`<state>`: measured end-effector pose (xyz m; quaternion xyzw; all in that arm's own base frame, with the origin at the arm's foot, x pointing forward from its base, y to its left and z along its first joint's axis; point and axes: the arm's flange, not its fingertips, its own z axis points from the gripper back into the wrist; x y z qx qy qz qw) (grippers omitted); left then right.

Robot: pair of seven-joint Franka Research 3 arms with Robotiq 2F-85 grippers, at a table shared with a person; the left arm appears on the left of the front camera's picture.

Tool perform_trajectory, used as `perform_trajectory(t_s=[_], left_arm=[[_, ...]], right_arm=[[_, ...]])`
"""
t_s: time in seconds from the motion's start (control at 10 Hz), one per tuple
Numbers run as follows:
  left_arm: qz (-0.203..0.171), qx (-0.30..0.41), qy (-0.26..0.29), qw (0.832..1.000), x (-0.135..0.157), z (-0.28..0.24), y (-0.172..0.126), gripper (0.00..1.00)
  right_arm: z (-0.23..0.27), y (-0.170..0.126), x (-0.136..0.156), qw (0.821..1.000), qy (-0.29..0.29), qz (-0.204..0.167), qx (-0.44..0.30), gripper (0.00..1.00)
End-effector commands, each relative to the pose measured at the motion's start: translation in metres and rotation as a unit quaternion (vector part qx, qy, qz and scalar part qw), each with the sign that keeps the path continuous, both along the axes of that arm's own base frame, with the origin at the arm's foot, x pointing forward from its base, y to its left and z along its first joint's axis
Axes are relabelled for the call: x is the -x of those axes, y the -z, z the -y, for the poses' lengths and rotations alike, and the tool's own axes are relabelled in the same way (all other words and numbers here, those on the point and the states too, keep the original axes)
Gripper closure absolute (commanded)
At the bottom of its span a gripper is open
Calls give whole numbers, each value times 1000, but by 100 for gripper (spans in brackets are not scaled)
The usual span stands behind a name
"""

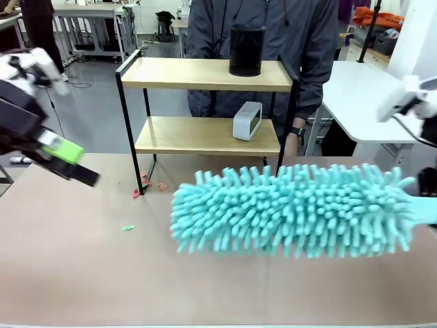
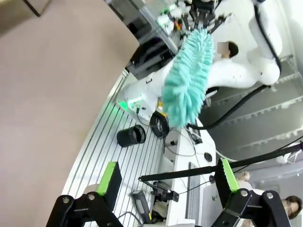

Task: Clean the shelf.
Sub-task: Hand the Duster back to the human.

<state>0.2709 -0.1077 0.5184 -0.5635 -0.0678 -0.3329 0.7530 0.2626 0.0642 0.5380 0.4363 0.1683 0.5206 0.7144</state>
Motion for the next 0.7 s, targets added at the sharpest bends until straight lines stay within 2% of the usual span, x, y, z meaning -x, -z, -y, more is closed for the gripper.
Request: perform_trajectory(t_s=[0.0, 0.2, 0.6], left_arm=[[-8, -12, 33, 999, -15, 35, 1, 0], [-15, -28, 71, 997, -12, 67, 10, 0], [-14, -54, 84, 995, -8, 120, 33, 0]], right_arm=[[-26, -11, -29, 999, -53, 5, 10, 88], [-55, -8, -37, 997, -75, -2, 31, 88], [-100, -3, -41, 991, -134, 10, 12, 88]])
